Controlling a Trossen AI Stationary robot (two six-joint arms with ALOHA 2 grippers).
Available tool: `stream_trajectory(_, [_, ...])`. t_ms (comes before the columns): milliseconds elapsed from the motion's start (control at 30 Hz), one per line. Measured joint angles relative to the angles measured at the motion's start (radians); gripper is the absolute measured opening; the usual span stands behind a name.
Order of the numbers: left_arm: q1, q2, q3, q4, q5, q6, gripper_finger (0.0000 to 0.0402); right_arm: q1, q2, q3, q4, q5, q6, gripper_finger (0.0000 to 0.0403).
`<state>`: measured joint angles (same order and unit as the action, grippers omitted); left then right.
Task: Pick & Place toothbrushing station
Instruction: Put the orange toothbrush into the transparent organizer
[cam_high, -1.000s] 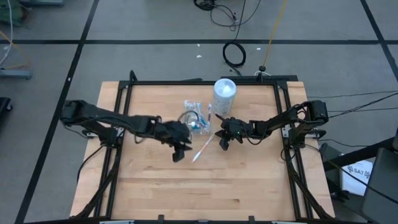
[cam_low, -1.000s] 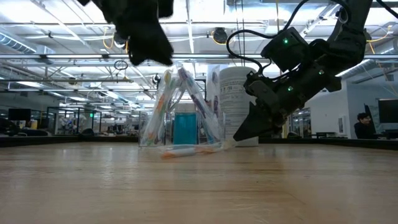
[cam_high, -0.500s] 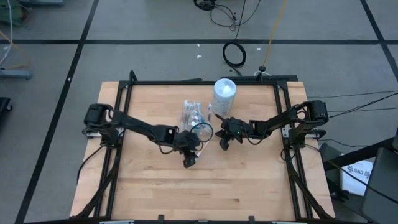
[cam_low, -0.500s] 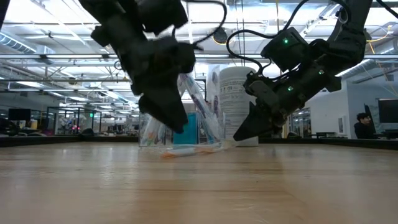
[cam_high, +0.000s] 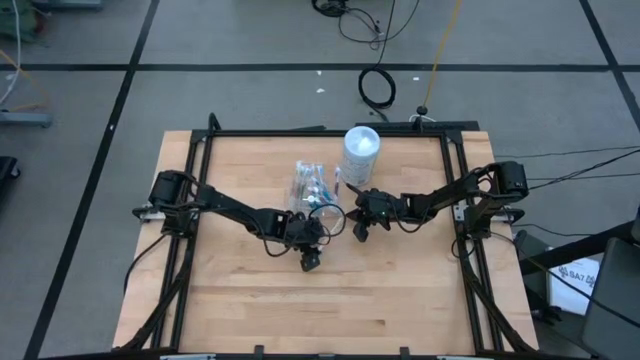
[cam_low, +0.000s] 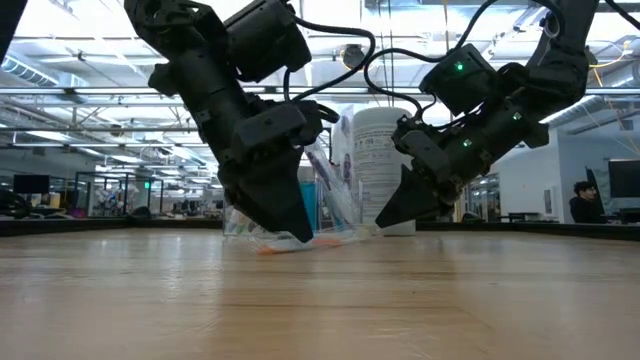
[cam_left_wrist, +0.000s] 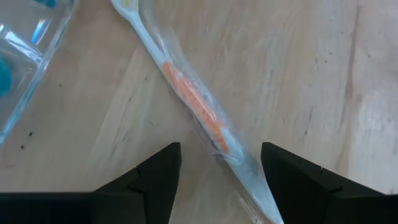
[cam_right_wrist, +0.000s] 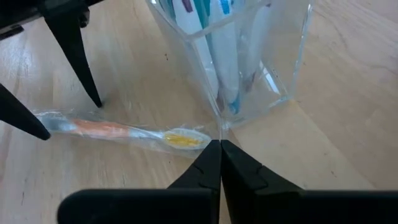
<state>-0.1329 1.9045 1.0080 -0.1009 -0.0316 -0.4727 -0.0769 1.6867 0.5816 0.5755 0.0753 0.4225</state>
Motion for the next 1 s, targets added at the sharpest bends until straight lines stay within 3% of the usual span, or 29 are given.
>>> stream_trajectory(233, [0.002,-0.003,-0.001,-0.039,0.000,0.004,0.0161,0.001,0.000,0.000,0.006,-0.002,-0.013,0.0018])
stream_trajectory(467, [0.004,-0.006,-0.002,-0.042,0.005,-0.033,0.0074,0.001,-0.006,0.000,0.140,-0.003,0.029,0.0076])
stream_trajectory(667, [0.003,-0.005,-0.003,-0.034,0.027,-0.035,0.0015,0.003,-0.086,0.000,0.184,-0.003,-0.021,0.0119])
stream_trajectory(867, [0.000,-0.075,-0.009,-0.087,0.055,-0.037,0.0028,0.036,-0.195,0.000,0.173,-0.003,-0.029,0.0134])
stream_trajectory(1000, [-0.008,-0.187,-0.007,-0.139,-0.019,-0.029,0.0026,0.074,-0.249,-0.001,0.161,-0.002,-0.101,0.0131])
